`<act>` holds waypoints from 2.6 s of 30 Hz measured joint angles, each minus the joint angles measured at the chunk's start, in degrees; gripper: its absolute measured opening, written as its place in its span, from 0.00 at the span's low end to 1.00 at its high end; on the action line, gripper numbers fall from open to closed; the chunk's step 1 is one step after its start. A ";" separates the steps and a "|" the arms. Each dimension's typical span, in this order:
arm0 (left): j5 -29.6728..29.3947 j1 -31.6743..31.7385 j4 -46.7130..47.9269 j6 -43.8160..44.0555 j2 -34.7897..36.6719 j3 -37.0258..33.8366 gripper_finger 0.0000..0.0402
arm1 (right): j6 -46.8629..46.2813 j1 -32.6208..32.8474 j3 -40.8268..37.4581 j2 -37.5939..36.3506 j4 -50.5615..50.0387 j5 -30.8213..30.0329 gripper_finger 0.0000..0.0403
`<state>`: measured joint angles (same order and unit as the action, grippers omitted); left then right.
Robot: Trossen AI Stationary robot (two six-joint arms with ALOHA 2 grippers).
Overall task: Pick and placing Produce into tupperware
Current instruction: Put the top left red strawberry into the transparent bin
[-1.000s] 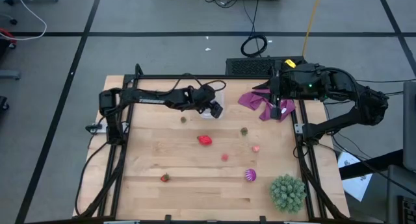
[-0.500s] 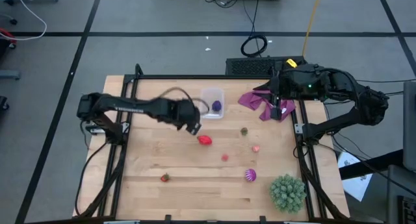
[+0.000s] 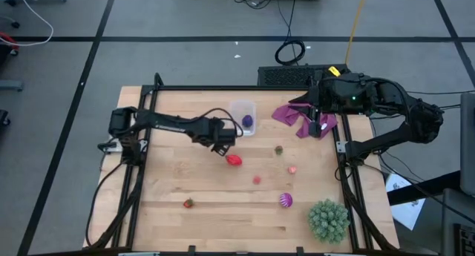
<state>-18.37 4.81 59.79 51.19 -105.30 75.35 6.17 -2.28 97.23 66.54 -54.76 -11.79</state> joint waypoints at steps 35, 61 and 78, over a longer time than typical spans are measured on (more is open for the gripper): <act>9.46 10.63 -16.16 -7.99 -1.66 -9.15 0.72 | 0.94 0.00 0.00 0.00 -0.85 -0.02 0.14; 10.62 10.03 -15.72 -6.53 -1.66 -9.14 0.28 | 0.88 0.02 0.00 0.00 -0.83 -0.02 0.14; 10.66 9.25 -14.78 -5.14 -1.59 -9.14 0.23 | 0.90 0.02 0.00 0.00 -0.79 -0.02 0.14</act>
<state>-7.71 14.06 45.01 46.05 -106.89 66.22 7.07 -2.26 97.23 66.54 -55.55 -11.81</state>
